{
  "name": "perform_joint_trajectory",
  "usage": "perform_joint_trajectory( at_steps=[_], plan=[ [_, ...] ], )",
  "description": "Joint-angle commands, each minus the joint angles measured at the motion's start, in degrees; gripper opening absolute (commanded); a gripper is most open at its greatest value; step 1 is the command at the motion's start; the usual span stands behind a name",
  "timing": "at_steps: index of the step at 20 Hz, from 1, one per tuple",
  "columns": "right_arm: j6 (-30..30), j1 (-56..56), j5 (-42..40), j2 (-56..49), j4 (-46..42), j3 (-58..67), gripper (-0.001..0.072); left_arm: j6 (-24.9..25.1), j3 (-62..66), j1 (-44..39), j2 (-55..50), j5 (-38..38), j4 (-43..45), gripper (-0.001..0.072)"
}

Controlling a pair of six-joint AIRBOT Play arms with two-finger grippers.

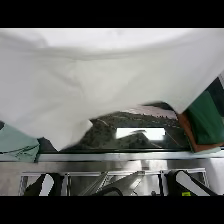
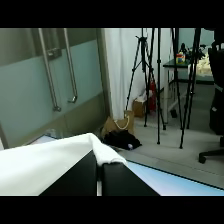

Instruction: Fold the shirts.

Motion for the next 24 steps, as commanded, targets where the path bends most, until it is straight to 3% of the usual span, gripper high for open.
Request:
perform_joint_trajectory(
  at_steps=[1,5,8,11,15,18,21,24],
  plan=[
    [1.44,1.53,4.33,-4.2,-2.58,-1.68,0.002,0.74,-6.19,-0.24,-2.95,-1.31,0.42,0.0014],
    [-1.57,14.97,1.11,-12.17,-12.72,-17.14,0.002,6.56,-21.29,-13.46,-13.07,0.0,1.53,0.0014],
    [-1.55,20.76,-7.58,-20.76,-21.51,-25.24,0.002,5.81,-28.61,-20.92,-24.83,5.42,10.67,0.0014],
    [-2.1,21.38,-12.26,-32.48,-21.09,-25.77,0.002,5.88,-30.93,-22.49,-37.11,10.34,12.96,0.0014],
    [-3.91,21.29,-16.61,-44.61,-15.45,-21.38,0.0019,5.55,-22.38,-23.91,-51.8,12.39,12.87,0.0014],
    [-3.89,21.29,-16.57,-48.98,-15.34,-15.78,0.0019,2.34,-11.63,-24.68,-58.84,11.34,13.11,0.0014],
    [-3.91,20.94,-16.0,-48.26,-17.57,-14.75,0.0019,-0.85,-4.61,-24.17,-61.42,6.36,15.06,0.0014],
    [-3.78,20.48,-11.04,-46.58,-22.47,-14.75,0.0019,-3.93,-0.61,-24.22,-61.35,-0.15,23.56,0.0014]
  ],
)
